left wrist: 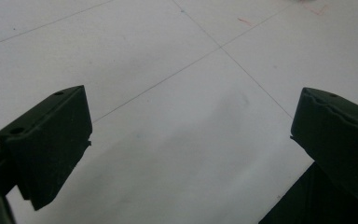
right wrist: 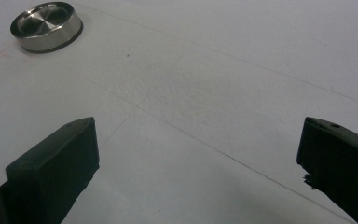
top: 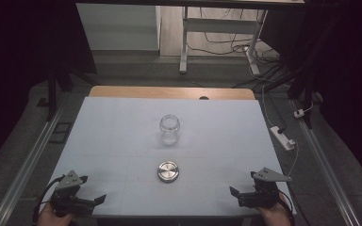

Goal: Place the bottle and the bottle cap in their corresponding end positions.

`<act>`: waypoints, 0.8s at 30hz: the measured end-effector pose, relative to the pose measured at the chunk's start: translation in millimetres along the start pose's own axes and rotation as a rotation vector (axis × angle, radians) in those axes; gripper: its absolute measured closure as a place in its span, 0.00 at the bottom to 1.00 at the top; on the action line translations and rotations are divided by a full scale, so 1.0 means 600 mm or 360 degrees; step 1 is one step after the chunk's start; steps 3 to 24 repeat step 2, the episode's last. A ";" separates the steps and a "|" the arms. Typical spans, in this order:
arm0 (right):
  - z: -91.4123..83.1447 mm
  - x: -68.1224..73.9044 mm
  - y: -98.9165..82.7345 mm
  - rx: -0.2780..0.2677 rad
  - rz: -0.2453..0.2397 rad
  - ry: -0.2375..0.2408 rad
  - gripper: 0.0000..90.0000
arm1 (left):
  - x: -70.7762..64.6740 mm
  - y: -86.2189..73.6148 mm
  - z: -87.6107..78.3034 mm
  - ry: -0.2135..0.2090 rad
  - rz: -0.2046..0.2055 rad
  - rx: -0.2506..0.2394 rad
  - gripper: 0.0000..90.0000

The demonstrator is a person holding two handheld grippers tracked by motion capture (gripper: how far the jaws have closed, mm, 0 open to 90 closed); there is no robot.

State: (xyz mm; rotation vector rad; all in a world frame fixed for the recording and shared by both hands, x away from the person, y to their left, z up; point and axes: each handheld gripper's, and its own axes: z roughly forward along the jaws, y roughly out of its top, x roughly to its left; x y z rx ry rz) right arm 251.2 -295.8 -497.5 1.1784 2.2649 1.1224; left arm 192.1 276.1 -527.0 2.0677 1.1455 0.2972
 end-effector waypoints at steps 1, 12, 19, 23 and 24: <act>0.000 -0.001 0.000 -0.0003 0.0010 0.0008 0.00 | 0.001 0.000 0.000 -0.0006 -0.0003 0.0003 0.00; 0.001 -0.002 0.000 0.0003 0.0009 0.0007 0.00 | 0.001 0.001 0.001 -0.0010 -0.0008 0.0003 0.00; 0.001 -0.002 0.000 0.0003 0.0009 0.0007 0.00 | 0.001 0.001 0.001 -0.0010 -0.0008 0.0003 0.00; 0.001 -0.002 0.000 0.0003 0.0009 0.0007 0.00 | 0.001 0.001 0.001 -0.0010 -0.0008 0.0003 0.00; 0.001 -0.002 0.000 0.0003 0.0009 0.0007 0.00 | 0.001 0.001 0.001 -0.0010 -0.0008 0.0003 0.00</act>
